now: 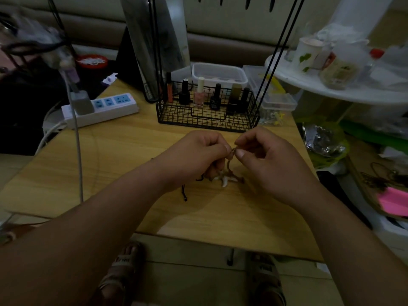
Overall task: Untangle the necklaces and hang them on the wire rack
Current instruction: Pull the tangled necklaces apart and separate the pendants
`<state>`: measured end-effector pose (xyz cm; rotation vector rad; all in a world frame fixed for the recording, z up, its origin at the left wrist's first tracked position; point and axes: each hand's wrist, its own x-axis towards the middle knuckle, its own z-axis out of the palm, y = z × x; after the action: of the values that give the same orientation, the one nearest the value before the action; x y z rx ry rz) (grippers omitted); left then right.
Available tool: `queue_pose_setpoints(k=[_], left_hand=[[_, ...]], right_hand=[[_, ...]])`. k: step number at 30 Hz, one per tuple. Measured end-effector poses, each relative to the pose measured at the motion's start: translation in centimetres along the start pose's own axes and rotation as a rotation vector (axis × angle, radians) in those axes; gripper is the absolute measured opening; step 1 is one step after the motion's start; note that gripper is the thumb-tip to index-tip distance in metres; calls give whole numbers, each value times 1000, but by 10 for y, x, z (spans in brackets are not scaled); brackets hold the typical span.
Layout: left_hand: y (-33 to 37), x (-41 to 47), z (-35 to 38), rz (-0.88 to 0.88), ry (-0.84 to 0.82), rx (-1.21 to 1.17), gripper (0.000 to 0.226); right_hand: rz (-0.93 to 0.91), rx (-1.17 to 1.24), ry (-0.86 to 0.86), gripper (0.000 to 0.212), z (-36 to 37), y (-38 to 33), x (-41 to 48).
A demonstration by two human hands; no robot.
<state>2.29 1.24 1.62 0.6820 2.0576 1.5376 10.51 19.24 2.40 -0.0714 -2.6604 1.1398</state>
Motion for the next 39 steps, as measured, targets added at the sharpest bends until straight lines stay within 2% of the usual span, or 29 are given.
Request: queue_pose_setpoints(k=[15, 18, 21, 24, 28, 33, 39], left_hand=[[-1, 1, 1, 8, 24, 16, 16], [-4, 2, 1, 83, 65, 92, 2], [-7, 2, 3, 208, 95, 208, 13], [-8, 0, 7, 296, 123, 315, 12], [-10, 1, 11, 325, 176, 444, 7], [-11, 1, 12, 376, 262, 494, 14], [-10, 2, 14, 358, 239, 528, 5]], right_hand=[[-106, -73, -23, 9, 0, 4, -2], [-53, -41, -5, 9, -1, 5, 0], [-4, 24, 16, 10, -2, 4, 1], [22, 43, 23, 12, -4, 4, 1], [39, 21, 13, 14, -4, 3, 0], [31, -23, 25, 12, -3, 4, 0], [12, -117, 43, 8, -1, 5, -1]])
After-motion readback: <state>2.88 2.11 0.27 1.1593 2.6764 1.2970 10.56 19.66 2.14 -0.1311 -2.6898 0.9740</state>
